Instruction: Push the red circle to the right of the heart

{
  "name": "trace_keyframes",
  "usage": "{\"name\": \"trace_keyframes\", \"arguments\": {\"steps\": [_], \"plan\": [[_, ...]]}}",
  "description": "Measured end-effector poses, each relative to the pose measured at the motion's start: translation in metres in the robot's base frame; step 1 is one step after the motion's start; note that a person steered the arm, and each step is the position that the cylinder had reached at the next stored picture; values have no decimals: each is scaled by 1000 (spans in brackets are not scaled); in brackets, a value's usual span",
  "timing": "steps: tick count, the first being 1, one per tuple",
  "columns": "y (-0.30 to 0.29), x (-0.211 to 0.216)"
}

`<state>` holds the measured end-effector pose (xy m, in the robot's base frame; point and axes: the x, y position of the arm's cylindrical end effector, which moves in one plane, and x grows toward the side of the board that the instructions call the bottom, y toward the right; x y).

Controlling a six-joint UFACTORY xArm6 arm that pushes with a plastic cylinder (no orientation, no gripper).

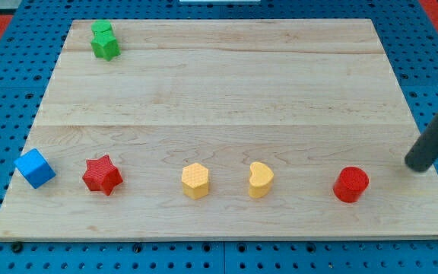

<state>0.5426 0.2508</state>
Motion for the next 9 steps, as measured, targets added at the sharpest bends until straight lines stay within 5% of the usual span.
{"name": "trace_keyframes", "arguments": {"steps": [1,4,7,8,9], "plan": [[-65,40],[-38,3],[-85,-1],[-82,-35],[-106,-9]]}}
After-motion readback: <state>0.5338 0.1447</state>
